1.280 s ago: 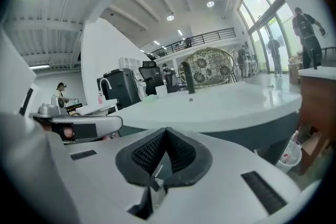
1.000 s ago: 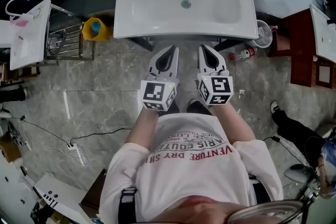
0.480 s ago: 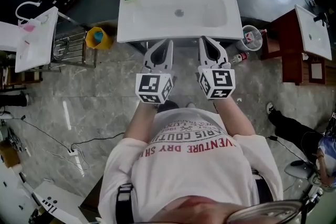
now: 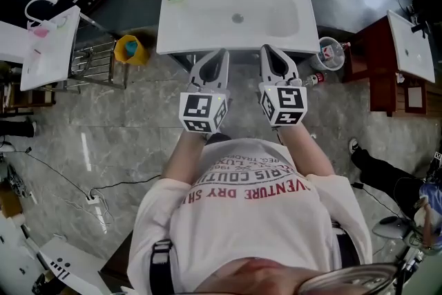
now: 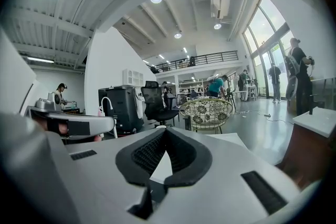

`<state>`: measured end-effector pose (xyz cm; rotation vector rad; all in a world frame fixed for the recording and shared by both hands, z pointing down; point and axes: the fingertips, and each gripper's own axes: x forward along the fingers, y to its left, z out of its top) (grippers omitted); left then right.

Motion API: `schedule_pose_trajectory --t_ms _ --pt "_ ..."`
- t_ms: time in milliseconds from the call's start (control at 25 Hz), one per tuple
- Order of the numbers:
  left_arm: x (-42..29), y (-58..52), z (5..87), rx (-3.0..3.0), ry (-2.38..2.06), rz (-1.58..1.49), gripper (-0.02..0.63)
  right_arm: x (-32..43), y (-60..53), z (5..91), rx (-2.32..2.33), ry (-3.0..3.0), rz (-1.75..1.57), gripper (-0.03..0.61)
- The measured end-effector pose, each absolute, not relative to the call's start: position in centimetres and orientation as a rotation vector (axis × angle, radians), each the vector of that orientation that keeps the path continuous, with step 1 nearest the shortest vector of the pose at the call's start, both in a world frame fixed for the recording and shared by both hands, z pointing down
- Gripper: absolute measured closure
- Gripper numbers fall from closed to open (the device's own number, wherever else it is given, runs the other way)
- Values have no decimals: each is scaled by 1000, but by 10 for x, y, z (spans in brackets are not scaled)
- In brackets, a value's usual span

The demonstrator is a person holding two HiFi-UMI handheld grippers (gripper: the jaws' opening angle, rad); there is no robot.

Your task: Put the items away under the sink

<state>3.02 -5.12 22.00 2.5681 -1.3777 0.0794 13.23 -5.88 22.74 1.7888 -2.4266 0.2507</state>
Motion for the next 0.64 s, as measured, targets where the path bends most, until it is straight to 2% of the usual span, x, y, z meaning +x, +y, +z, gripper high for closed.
schedule_pose_trajectory --t_ms 640 --pt "21 -41 220 2535 -1377 66 591 133 -45 228 1804 -2436 256 554"
